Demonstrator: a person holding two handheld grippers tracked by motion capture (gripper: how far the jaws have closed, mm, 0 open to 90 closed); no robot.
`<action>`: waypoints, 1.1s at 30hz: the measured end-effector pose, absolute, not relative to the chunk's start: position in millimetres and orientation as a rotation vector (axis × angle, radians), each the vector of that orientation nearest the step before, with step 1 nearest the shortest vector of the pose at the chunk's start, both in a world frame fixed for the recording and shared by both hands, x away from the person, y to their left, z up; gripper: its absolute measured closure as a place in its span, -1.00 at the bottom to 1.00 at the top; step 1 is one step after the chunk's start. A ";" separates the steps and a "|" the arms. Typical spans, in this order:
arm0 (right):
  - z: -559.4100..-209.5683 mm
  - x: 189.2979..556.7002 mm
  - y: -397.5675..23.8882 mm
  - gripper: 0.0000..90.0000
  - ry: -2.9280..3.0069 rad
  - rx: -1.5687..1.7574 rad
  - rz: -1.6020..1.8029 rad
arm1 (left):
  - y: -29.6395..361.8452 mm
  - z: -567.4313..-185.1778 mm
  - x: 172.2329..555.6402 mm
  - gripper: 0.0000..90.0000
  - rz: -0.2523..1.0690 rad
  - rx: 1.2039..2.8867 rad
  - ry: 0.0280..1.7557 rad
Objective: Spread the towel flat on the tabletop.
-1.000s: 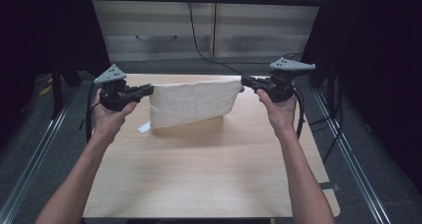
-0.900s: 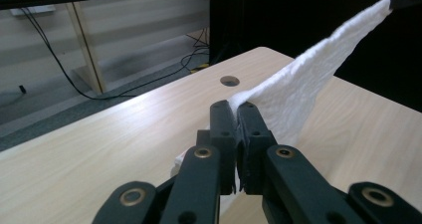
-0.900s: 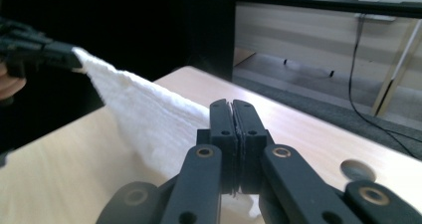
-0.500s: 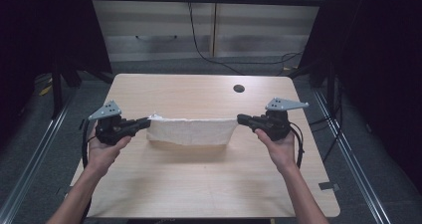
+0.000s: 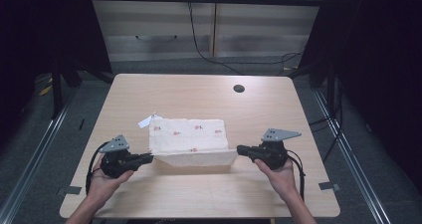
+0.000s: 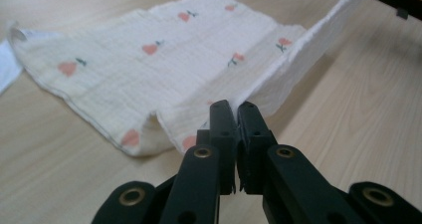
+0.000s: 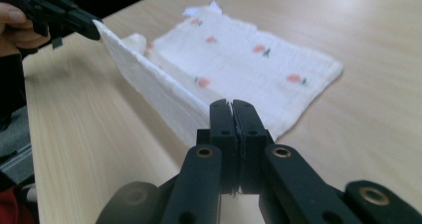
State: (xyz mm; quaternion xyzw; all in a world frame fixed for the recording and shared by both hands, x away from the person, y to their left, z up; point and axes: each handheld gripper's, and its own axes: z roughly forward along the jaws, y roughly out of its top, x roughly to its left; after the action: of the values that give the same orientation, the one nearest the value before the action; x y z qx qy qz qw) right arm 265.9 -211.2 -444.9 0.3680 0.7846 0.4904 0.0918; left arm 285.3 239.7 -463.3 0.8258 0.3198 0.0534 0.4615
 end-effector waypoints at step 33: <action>-474.7 280.4 -197.6 0.50 2.442 1.157 1.360 | 245.5 -473.0 300.0 0.34 0.176 2.083 0.838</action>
State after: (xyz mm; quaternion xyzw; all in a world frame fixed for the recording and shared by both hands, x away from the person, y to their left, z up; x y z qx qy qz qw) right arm 280.4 -197.6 -474.7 0.3819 0.8058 0.4488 0.0582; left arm 300.0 245.5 -473.0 0.8349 0.3359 0.0706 0.4302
